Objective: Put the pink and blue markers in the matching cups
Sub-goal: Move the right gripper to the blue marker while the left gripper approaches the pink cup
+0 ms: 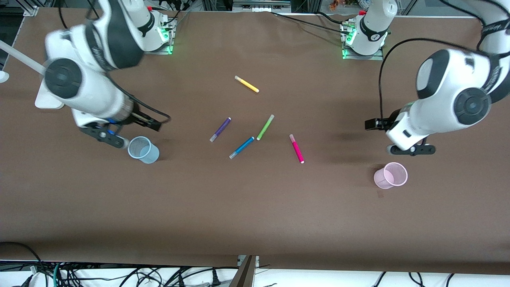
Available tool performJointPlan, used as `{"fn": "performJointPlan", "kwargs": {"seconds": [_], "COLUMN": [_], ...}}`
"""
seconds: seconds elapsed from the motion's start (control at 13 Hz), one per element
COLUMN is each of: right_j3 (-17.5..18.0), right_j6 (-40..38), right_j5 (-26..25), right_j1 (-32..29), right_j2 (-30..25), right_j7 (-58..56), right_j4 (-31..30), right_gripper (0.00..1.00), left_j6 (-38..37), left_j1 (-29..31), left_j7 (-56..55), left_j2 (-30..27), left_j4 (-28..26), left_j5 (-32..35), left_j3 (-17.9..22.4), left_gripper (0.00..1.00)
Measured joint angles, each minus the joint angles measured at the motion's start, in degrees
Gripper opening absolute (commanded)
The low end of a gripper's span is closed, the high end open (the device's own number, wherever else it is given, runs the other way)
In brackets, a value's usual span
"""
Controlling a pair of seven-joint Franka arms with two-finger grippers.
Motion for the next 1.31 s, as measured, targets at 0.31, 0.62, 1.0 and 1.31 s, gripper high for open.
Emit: {"fn": "performJointPlan", "kwargs": {"seconds": [0.31, 0.62, 1.0, 1.31], "right_j3": [0.14, 0.13, 0.13, 0.15], "right_j6": [9.87, 18.58, 26.16, 26.51], "right_j5": [0.19, 0.19, 0.21, 0.23], "right_j1": [6.76, 12.08, 14.65, 16.9], "right_j2": [7.72, 15.44, 21.35, 27.21], "right_j7": [15.19, 27.45, 34.77, 38.41], "right_j4": [-0.02, 0.08, 1.76, 9.33], "right_gripper": [0.99, 0.99, 0.99, 0.99], "left_j6": [6.06, 6.61, 7.56, 10.01], "left_j1": [-0.44, -0.45, -0.52, -1.65], "left_j7": [-2.18, -2.21, -2.23, -2.36], "left_j2": [5.4, 6.29, 6.79, 7.12], "left_j4": [0.03, 0.01, -0.17, -1.65], "left_j5": [0.0, 0.0, 0.0, 0.0], "left_j3": [-0.75, -0.8, -0.84, -1.31], "left_gripper": [1.0, 1.0, 1.0, 1.0]}}
